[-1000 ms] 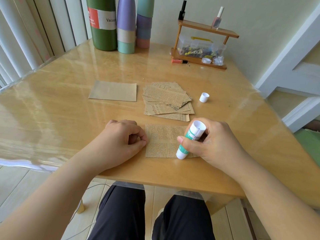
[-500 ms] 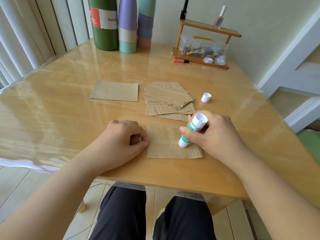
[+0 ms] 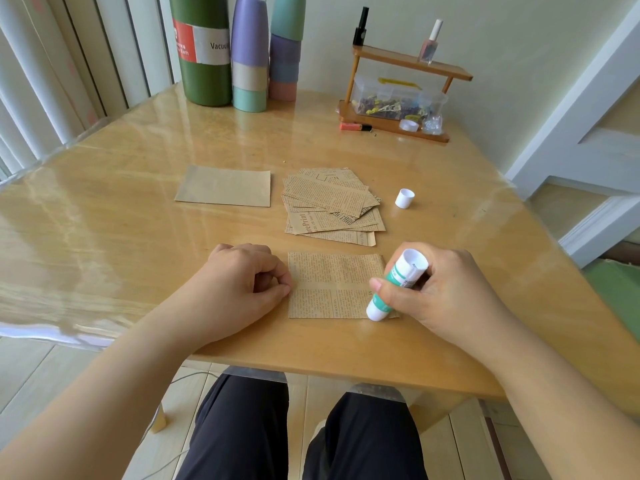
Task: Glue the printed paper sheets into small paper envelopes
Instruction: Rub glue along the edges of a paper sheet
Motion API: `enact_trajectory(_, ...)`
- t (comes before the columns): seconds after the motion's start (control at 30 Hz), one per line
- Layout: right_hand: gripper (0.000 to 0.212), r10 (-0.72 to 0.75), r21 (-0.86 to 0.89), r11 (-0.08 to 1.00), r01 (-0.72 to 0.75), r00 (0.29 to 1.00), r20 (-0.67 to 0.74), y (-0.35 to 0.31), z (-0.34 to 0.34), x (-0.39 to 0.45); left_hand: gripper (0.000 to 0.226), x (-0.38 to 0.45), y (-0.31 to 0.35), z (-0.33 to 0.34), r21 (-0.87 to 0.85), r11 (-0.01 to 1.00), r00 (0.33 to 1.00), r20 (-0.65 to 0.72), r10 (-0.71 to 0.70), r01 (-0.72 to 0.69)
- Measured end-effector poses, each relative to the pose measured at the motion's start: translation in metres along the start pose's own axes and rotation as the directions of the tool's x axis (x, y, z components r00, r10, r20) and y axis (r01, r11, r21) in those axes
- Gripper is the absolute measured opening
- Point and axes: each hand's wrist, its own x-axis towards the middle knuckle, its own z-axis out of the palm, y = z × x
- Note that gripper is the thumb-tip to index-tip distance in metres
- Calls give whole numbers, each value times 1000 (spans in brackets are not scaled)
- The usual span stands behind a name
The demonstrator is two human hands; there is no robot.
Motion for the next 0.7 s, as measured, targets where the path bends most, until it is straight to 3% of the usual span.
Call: enact_trajectory(0.7, 26, -1, -29, 1000, 0, 999, -36, 4, -2, 22, 26, 0, -1, 0, 1, 1000, 1000, 2, -4, 4)
